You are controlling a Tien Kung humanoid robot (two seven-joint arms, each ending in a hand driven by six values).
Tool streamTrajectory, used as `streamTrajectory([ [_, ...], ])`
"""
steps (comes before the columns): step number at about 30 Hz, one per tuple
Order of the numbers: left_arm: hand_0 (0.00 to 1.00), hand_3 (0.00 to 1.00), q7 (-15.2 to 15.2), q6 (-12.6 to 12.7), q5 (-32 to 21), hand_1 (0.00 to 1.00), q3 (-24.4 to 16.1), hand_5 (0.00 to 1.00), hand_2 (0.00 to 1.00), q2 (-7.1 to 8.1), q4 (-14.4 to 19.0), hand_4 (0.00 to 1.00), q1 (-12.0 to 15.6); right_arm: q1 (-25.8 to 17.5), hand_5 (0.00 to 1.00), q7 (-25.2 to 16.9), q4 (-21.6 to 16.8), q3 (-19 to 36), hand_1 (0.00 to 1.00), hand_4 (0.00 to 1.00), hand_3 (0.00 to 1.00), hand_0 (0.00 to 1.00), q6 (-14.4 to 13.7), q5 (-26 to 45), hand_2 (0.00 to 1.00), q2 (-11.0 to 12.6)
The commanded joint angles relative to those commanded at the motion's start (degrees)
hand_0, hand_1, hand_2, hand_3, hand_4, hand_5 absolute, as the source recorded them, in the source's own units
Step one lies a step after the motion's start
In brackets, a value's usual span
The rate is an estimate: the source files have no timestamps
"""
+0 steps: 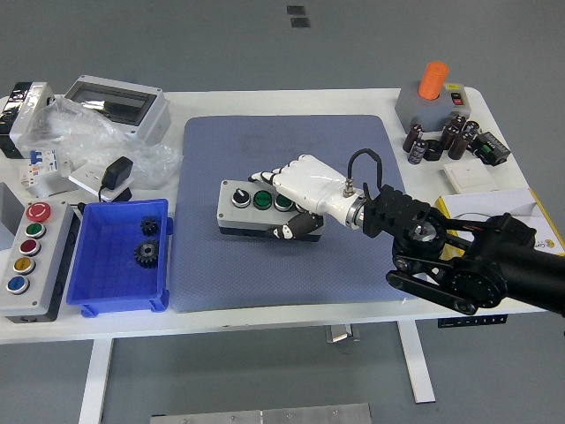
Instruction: Pick up the button,place it on the desk,press the button,press the button
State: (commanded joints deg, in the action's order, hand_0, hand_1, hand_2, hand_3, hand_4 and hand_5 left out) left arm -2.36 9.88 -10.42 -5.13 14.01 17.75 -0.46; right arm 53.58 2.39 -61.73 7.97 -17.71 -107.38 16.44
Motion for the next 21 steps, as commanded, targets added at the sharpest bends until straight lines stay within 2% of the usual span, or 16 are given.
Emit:
streamTrajectory([
  [2, 0.647, 0.589, -0.01, 0.02, 0.02, 0.632, 0.02, 0.225, 0.598, -0.01, 0.01, 0.615, -0.01, 0.17, 0.002, 0.21, 1.04, 0.07, 0.486, 0.197, 0.547, 0.488, 0.64, 0.85, 0.441, -0.18],
  [5, 0.647, 0.589, -0.06, 0.08, 0.07, 0.632, -0.03, 0.225, 0.598, -0.01, 0.00, 0.615, -0.01, 0.16, 0.002, 0.32, 1.37, -0.49, 0.486, 0.197, 0.547, 0.488, 1.12, 1.46, 0.441, -0.33],
  [12, 0.648, 0.588, -0.25, 0.26, 0.05, 0.632, -0.08, 0.225, 0.597, 0.01, -0.03, 0.613, -0.09, -0.12, 0.002, -0.12, -0.58, -2.61, 0.502, 0.203, 0.552, 0.497, 0.83, 1.01, 0.445, -0.38],
  [21, 0.647, 0.589, -0.31, 0.25, 0.11, 0.631, -0.20, 0.224, 0.598, 0.06, 0.00, 0.611, -0.15, -0.21, 0.002, 0.03, -0.51, -3.53, 0.513, 0.197, 0.544, 0.508, 1.34, 0.31, 0.445, -0.57],
])
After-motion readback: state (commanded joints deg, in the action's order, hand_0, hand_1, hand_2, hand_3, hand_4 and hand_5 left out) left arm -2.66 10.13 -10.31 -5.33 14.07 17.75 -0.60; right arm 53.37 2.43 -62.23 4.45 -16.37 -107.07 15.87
